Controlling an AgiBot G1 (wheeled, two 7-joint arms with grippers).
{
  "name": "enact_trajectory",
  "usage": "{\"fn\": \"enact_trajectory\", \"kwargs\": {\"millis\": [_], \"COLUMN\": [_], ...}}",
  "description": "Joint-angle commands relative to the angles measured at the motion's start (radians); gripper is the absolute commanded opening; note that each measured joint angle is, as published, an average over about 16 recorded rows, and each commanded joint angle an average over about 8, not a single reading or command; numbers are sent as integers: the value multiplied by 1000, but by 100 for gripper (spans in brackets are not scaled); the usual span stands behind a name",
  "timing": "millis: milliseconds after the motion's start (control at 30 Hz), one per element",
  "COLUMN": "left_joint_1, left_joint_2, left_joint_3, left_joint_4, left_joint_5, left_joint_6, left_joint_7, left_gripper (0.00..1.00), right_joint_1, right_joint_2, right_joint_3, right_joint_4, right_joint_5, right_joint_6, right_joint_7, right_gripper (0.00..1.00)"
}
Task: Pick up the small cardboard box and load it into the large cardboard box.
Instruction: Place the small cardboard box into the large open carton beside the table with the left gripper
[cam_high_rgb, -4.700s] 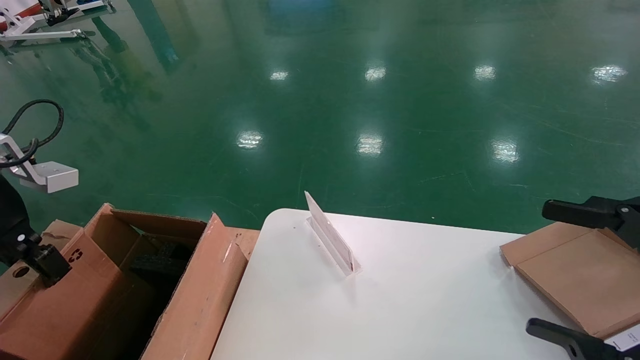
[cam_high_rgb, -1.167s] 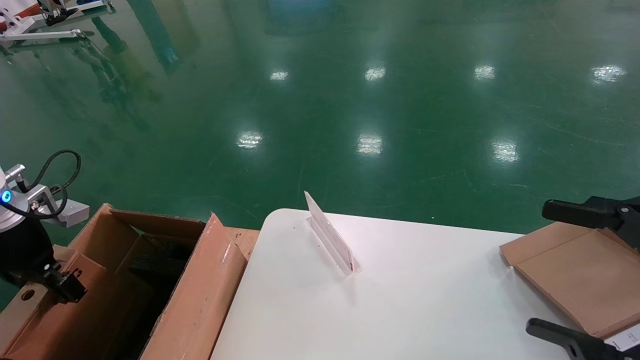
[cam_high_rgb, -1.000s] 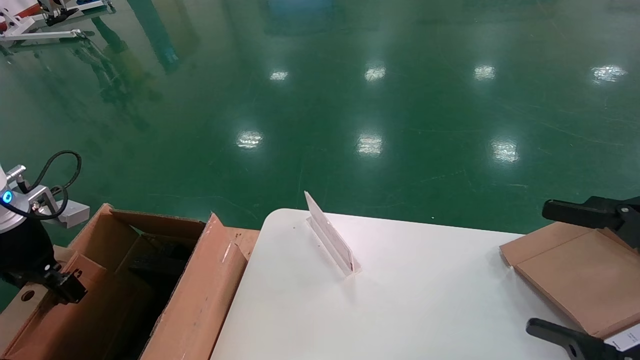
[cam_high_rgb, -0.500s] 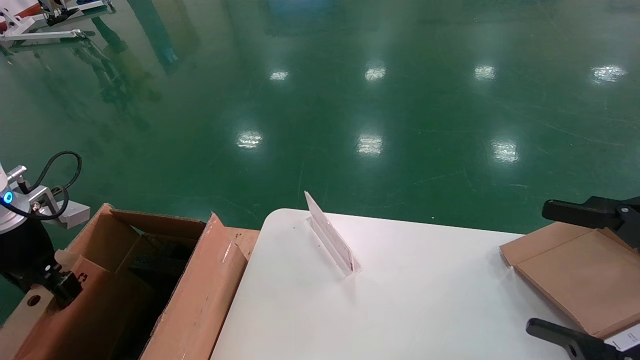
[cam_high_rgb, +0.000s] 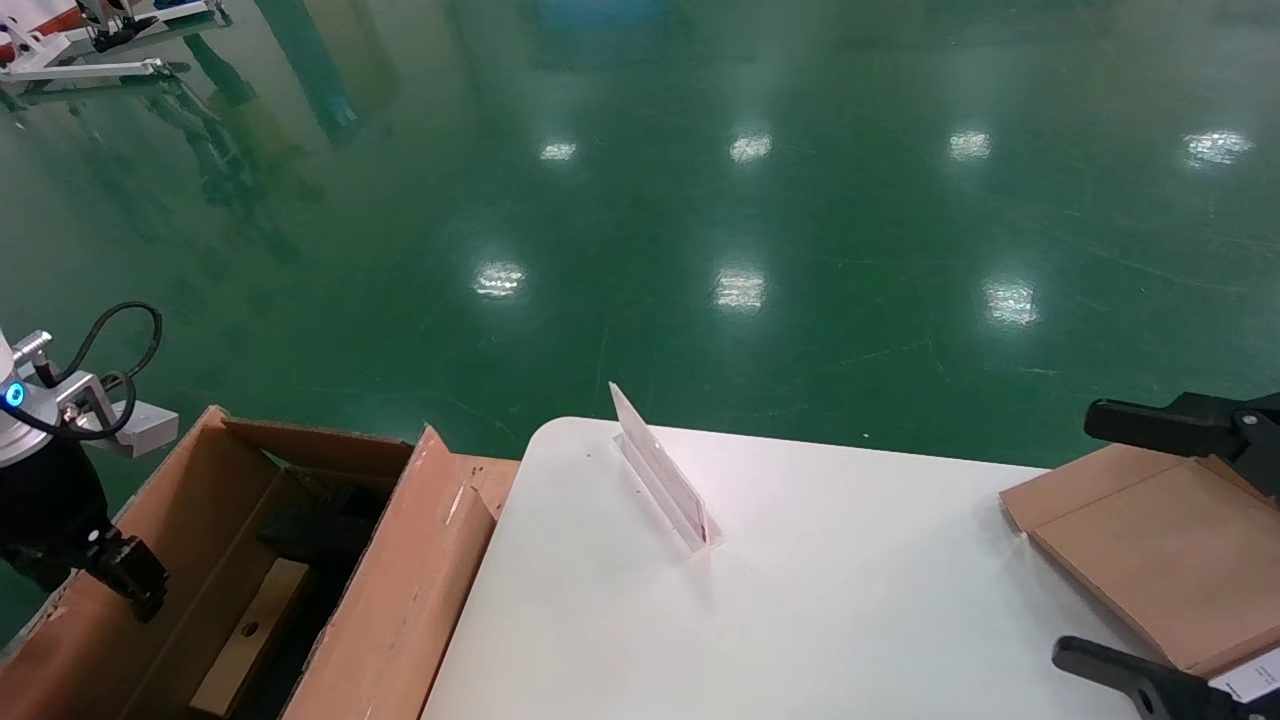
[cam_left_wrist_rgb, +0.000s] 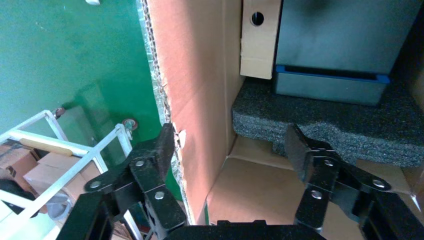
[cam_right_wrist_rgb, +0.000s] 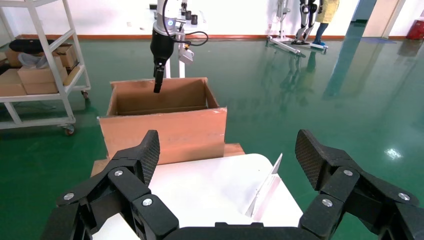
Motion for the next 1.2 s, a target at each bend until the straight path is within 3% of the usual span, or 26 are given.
{"fn": "enact_trajectory", "kwargs": {"millis": [33, 400, 867, 1200], "left_joint_1": [0, -102, -316, -289], "left_joint_2": [0, 2, -150, -138], "left_joint_3": [0, -67, -190, -226], "left_joint_4": [0, 16, -48, -50], "left_joint_5": [0, -1, -105, -99], "left_joint_6": [0, -14, -12, -11], "left_joint_7": [-1, 81, 329, 341], "left_gripper": [100, 100, 100, 100], "right_joint_1": [0, 0, 0, 0], "right_joint_2": [0, 0, 0, 0], "right_joint_3": [0, 0, 0, 0], "right_joint_4": [0, 0, 0, 0], "right_joint_5": [0, 0, 0, 0], "right_joint_6": [0, 0, 0, 0], "right_joint_7": [0, 0, 0, 0], "right_gripper": [100, 100, 100, 100]}}
